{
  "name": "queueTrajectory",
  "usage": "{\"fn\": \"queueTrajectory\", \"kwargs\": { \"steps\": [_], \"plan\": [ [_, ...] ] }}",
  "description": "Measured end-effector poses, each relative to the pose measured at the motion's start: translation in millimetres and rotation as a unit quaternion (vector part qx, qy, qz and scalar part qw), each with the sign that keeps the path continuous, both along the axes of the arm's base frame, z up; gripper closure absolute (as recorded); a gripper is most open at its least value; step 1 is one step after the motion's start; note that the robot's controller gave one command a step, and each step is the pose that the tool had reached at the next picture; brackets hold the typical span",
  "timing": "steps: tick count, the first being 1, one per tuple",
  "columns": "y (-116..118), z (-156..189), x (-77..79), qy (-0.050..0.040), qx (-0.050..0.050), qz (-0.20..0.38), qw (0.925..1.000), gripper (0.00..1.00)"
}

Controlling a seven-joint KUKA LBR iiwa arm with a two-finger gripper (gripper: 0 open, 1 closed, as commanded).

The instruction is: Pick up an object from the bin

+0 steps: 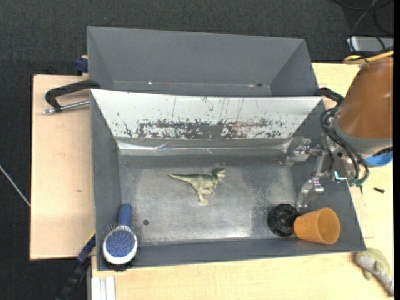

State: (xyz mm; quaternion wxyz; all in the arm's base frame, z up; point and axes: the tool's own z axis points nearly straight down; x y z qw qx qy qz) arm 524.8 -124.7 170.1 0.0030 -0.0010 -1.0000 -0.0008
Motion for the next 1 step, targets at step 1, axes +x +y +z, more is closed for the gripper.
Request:
{"fn": "queueTrajectory", "kwargs": {
  "steps": [1],
  "plan": [
    [-1.5, -76.7, -22.5, -0.0103, -0.001, 0.170, 0.9854, 0.00]
  ]
}}
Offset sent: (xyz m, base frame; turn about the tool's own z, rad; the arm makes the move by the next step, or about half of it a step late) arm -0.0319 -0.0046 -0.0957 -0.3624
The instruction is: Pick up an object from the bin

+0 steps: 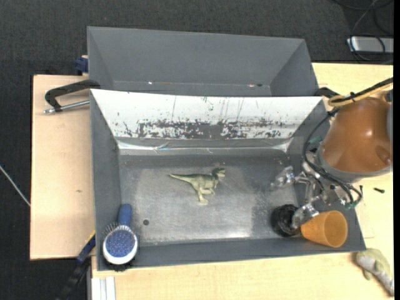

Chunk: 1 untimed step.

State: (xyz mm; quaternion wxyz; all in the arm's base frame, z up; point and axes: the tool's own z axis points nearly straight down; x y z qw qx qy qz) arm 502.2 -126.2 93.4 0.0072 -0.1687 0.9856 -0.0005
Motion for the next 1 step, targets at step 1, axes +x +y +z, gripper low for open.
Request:
{"fn": "queueTrajectory", "kwargs": {
  "steps": [1],
  "plan": [
    [-1.3, -2.1, -1.5, 0.0021, -0.001, -0.001, 1.0000, 1.00]
  ]
}}
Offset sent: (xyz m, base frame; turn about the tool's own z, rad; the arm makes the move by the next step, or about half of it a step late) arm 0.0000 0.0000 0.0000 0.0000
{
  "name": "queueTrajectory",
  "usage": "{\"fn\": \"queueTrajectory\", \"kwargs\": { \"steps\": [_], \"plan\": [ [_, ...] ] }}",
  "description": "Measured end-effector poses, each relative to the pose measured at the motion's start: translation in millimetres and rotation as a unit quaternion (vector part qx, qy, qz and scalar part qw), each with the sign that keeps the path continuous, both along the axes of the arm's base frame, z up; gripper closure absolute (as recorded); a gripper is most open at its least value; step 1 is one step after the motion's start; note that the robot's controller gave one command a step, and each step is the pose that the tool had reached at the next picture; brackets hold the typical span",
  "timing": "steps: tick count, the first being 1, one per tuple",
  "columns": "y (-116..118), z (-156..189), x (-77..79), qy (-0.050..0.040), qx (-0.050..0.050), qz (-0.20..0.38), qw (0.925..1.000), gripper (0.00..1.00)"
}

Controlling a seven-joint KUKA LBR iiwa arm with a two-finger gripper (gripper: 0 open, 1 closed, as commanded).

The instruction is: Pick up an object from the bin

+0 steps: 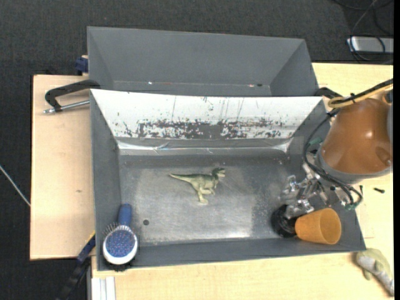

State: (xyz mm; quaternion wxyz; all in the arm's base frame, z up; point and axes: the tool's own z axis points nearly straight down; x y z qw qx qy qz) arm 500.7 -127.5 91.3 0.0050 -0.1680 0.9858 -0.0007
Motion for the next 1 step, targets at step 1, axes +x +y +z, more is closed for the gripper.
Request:
{"fn": "queueTrajectory", "kwargs": {
  "steps": [1],
  "plan": [
    [3.9, 115.5, 5.7, -0.0024, -0.002, 0.058, 0.9983, 1.00]
  ]
}}
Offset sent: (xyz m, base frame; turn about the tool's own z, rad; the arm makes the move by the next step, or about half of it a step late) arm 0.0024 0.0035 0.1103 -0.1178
